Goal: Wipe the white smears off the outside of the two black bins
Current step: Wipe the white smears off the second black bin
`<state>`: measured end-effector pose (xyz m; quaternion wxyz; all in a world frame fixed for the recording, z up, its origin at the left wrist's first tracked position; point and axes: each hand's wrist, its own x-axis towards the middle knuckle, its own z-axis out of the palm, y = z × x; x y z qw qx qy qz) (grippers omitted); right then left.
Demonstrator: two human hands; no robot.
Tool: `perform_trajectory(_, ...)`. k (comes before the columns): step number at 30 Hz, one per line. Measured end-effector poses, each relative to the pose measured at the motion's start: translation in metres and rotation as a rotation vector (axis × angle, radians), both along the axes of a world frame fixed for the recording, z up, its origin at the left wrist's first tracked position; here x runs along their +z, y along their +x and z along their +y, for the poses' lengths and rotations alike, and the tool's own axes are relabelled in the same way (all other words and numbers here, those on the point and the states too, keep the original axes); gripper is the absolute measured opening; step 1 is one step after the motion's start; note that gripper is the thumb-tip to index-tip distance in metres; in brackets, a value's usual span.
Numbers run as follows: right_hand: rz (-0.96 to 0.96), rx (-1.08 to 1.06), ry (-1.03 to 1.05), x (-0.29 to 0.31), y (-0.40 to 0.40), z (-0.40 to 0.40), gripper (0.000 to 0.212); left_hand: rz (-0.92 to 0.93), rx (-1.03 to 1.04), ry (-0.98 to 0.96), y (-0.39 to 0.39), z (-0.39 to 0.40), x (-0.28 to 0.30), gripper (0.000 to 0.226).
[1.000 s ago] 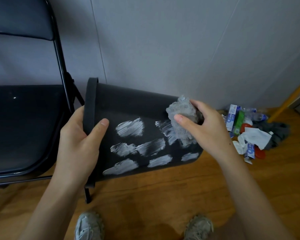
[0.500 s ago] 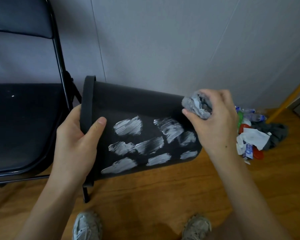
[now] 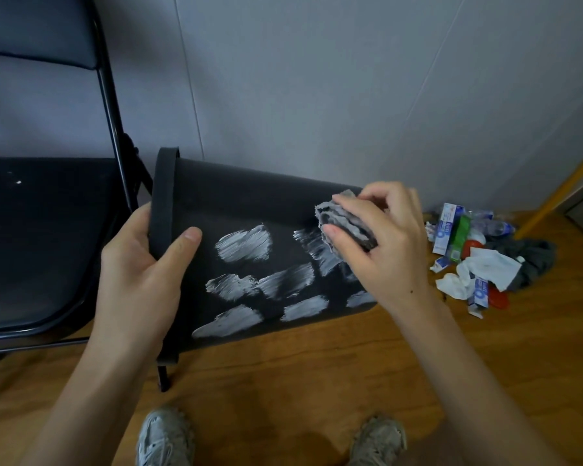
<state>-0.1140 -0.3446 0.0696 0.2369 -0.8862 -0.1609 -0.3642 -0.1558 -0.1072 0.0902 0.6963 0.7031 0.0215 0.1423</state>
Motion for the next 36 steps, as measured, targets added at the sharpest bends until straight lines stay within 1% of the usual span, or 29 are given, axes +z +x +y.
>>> perform_trajectory(2, 0.017, 0.038, 0.029, -0.001, -0.001, 0.002, 0.043, 0.019, -0.010, -0.049, -0.001, -0.001, 0.001, 0.021)
perform_trajectory(5, 0.035, 0.035, -0.018, -0.003, -0.004, 0.007, 0.047, 0.038, -0.025, -0.080, -0.001, -0.004, 0.002, 0.021)
perform_trajectory(8, 0.007, 0.022, -0.051, -0.007, -0.005, 0.020, 0.044, 0.051, -0.011, -0.081, 0.000, -0.006, 0.000, 0.021)
perform_trajectory(12, -0.051, 0.142, -0.159, -0.016, -0.006, 0.024, 0.036, 0.057, 0.016, -0.083, 0.002, -0.004, 0.002, 0.020)
perform_trajectory(13, -0.041, 0.130, -0.155, -0.017, -0.005, 0.018, 0.036, 0.056, 0.019, -0.079, 0.002, -0.003, 0.002, 0.020)
perform_trajectory(17, 0.025, -0.017, -0.028, -0.011, 0.003, 0.007, 0.037, 0.050, 0.000, -0.042, 0.001, -0.008, 0.002, 0.020)
perform_trajectory(19, -0.004, 0.012, -0.038, -0.012, 0.003, 0.022, 0.035, 0.059, -0.018, -0.047, 0.002, -0.012, 0.000, 0.020)
perform_trajectory(21, -0.027, 0.105, -0.101, -0.015, -0.003, 0.034, 0.032, 0.070, -0.022, -0.053, 0.002, -0.013, -0.001, 0.020)
perform_trajectory(23, -0.028, 0.151, -0.154, -0.017, -0.009, 0.029, 0.030, 0.070, -0.016, -0.058, 0.003, -0.011, 0.000, 0.021)
perform_trajectory(26, 0.002, 0.045, -0.092, -0.014, -0.007, 0.012, 0.031, 0.060, -0.009, -0.062, 0.002, -0.009, 0.003, 0.020)
perform_trajectory(28, 0.030, -0.022, -0.048, -0.009, -0.001, 0.016, 0.032, 0.045, 0.001, -0.055, 0.002, -0.011, 0.003, 0.020)
perform_trajectory(30, 0.017, 0.007, -0.053, -0.009, 0.000, 0.029, 0.030, 0.044, 0.003, -0.065, 0.002, -0.012, 0.003, 0.019)
perform_trajectory(33, -0.026, 0.133, -0.140, -0.013, -0.010, 0.026, 0.028, 0.048, -0.007, -0.070, 0.001, -0.010, 0.004, 0.019)
perform_trajectory(36, -0.007, 0.047, -0.107, -0.011, -0.007, 0.010, 0.028, 0.049, -0.019, -0.055, 0.001, -0.010, 0.005, 0.018)
